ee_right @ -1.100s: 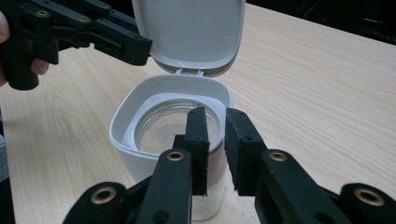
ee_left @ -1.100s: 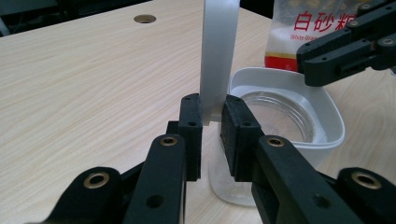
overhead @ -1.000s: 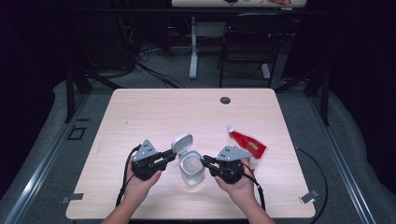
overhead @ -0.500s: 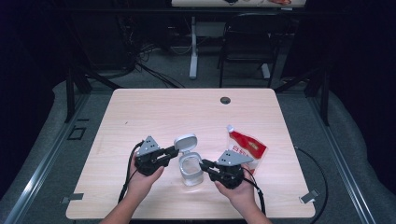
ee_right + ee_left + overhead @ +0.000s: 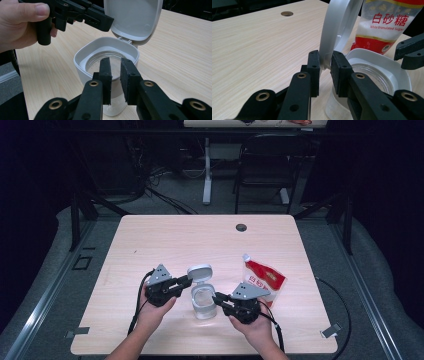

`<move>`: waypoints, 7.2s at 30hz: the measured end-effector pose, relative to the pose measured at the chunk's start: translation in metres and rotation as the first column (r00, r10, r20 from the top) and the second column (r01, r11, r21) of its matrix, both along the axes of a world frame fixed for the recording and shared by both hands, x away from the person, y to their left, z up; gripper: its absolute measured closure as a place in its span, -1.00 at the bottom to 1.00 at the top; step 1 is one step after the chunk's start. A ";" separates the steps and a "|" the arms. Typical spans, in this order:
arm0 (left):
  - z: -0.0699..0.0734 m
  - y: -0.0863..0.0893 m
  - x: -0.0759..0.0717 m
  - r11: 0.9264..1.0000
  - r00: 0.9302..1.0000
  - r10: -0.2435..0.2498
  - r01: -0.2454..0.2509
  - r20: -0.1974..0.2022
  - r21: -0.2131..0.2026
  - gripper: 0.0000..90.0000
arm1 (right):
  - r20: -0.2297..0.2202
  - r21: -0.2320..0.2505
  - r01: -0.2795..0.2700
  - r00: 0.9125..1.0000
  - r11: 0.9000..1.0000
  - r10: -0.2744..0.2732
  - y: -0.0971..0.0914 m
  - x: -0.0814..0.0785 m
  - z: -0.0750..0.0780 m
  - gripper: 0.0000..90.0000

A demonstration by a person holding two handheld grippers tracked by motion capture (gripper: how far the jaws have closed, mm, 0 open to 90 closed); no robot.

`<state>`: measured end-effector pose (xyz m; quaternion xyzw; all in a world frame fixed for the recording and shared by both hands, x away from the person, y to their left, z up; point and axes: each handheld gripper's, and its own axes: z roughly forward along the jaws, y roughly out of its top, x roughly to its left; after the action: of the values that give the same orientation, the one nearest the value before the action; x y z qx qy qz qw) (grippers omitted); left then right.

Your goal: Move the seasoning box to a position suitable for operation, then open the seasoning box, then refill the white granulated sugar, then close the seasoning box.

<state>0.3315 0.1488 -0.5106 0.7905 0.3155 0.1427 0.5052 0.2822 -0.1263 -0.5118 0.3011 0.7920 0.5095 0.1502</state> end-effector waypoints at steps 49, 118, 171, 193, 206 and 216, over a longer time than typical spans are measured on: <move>-0.002 0.074 -0.026 0.986 0.987 0.161 -0.159 -0.018 0.052 0.45 | 0.046 -0.023 0.055 0.997 0.998 -0.054 -0.041 -0.024 0.016 0.64; -0.012 0.068 -0.022 0.985 0.988 0.156 -0.154 -0.021 0.078 0.42 | 0.016 -0.042 0.295 0.956 0.955 -0.294 -0.150 -0.025 -0.015 0.11; -0.015 0.066 -0.021 0.985 0.988 0.151 -0.148 -0.026 0.086 0.42 | 0.016 -0.034 0.268 0.963 0.963 -0.268 -0.123 0.019 -0.050 0.02; -0.016 0.064 -0.020 0.986 0.989 0.147 -0.143 -0.036 0.085 0.41 | 0.001 -0.028 0.277 0.961 0.961 -0.277 -0.118 0.023 -0.061 -0.04; -0.016 0.066 -0.020 0.986 0.988 0.148 -0.145 -0.039 0.081 0.41 | 0.012 -0.036 0.290 0.957 0.956 -0.290 -0.115 0.022 -0.062 0.07; -0.016 0.068 -0.020 0.985 0.987 0.159 -0.156 -0.038 0.070 0.41 | 0.013 -0.049 0.278 0.961 0.959 -0.278 -0.116 0.023 -0.061 0.12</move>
<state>0.3118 0.2168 -0.5263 0.7825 0.3829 0.1757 0.4585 0.3050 -0.2424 -0.5727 0.4041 0.7539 0.4641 0.2301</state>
